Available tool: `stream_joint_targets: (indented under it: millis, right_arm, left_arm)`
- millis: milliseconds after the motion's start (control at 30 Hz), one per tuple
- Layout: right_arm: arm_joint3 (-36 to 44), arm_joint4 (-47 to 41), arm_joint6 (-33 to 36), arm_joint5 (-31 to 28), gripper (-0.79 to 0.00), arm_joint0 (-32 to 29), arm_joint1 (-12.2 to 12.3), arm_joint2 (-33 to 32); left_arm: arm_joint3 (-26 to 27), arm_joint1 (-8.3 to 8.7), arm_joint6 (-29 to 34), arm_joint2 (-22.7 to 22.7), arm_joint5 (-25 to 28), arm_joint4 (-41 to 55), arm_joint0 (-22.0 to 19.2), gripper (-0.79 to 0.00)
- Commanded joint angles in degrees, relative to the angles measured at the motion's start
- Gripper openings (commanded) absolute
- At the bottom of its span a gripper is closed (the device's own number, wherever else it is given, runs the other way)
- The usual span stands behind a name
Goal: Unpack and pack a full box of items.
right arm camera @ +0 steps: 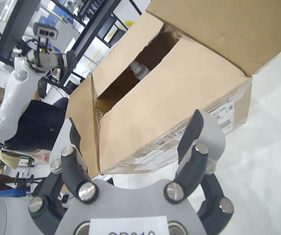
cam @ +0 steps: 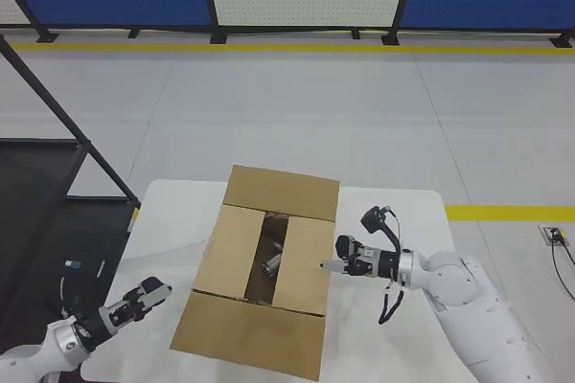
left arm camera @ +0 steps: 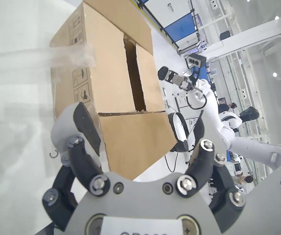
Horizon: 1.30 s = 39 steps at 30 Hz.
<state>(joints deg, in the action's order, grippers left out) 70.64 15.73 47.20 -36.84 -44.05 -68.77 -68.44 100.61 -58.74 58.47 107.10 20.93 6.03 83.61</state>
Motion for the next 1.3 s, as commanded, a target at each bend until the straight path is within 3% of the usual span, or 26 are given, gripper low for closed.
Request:
stream_joint_targets:
  millis: [0,133,300,367,500,800,1267]
  right_arm:
    - [-1.95,2.77,-4.47,3.11,0.0,1.11,-0.18,0.08]
    - [-5.89,3.78,-11.94,7.06,0.0,3.06,-1.05,1.5]
    - [-12.84,3.23,-17.45,7.72,0.0,6.93,-2.35,3.95]
    - [-15.36,7.03,-22.12,11.11,0.0,8.68,-2.9,5.23]
    - [-20.43,6.01,-25.28,10.3,0.0,11.52,-4.23,7.42]
    - [-32.8,-0.53,-24.82,3.18,0.0,18.53,-7.91,12.14]
    - [-43.61,-12.85,-16.16,-12.75,0.0,24.74,-10.74,12.55]
  left_arm:
    - [-1.2,0.38,3.19,0.0,-0.68,0.12,-0.63,0.0]
    - [-3.71,1.07,8.72,-0.45,-0.37,-0.92,-1.34,0.0]
    - [-6.25,1.82,15.98,-1.58,-0.46,0.95,-1.92,0.0]
    - [-6.59,2.04,17.88,-2.29,-0.4,1.57,-2.12,0.0]
    - [-6.32,2.29,20.35,-4.33,-0.21,3.9,-2.62,0.0]
    - [-5.53,2.88,23.21,-6.91,0.63,8.24,-3.92,0.0]
    - [-0.37,3.62,17.94,-6.86,2.16,10.89,-5.48,0.0]
